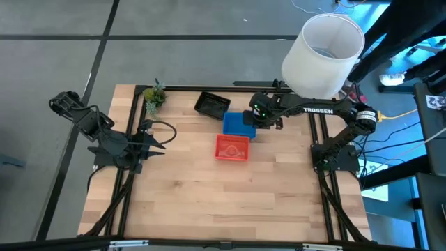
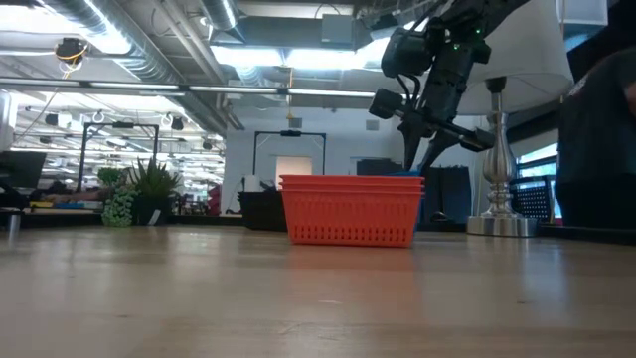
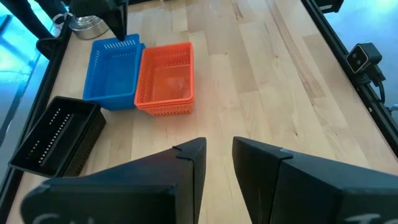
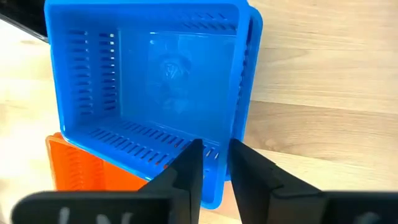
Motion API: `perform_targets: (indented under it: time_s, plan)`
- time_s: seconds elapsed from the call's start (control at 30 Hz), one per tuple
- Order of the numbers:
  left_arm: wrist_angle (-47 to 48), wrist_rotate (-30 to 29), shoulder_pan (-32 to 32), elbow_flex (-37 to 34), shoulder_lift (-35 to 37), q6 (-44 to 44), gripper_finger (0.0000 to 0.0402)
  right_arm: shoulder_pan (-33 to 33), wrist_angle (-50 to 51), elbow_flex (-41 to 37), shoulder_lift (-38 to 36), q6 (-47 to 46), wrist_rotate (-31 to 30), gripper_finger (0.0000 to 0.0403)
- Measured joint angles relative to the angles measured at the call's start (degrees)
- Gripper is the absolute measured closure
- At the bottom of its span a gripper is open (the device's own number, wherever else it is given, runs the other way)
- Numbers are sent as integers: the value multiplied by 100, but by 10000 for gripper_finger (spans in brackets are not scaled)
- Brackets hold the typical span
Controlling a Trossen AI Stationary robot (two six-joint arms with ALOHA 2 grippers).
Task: Stack baskets by color
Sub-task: Stack the bottom blue bin on the stacked blue bin, then return to Home Position
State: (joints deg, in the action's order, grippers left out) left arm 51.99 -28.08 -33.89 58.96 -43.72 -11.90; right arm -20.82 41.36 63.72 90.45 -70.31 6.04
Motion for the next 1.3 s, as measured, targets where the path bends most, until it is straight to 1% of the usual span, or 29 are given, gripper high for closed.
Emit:
perform_targets:
  time_s: [0.27,0.4,0.53,0.73,0.9,1.0,1.1,1.17,1.3]
  plan:
    - [0,2,-2,0,0,-1,331,0,-5,0,-32,24,136,328]
    - [0,2,0,0,0,-1,331,48,-22,11,-139,285,135,329]
    - [0,4,-1,0,-2,-1,331,76,-103,9,-142,55,320,329]
    - [0,4,-2,0,-1,0,331,90,-127,9,-143,48,262,329]
    - [0,4,-1,0,-2,0,331,100,-103,9,-175,598,209,329]
    - [0,7,-2,0,0,-2,331,114,6,9,-175,1062,420,329]
    - [2,5,-2,0,0,0,331,114,285,8,-175,1108,553,329]
    - [2,6,-1,0,-2,0,331,116,361,2,-200,1244,442,329]
    - [4,4,-1,0,0,-28,331,313,56,0,-560,1740,-153,329]
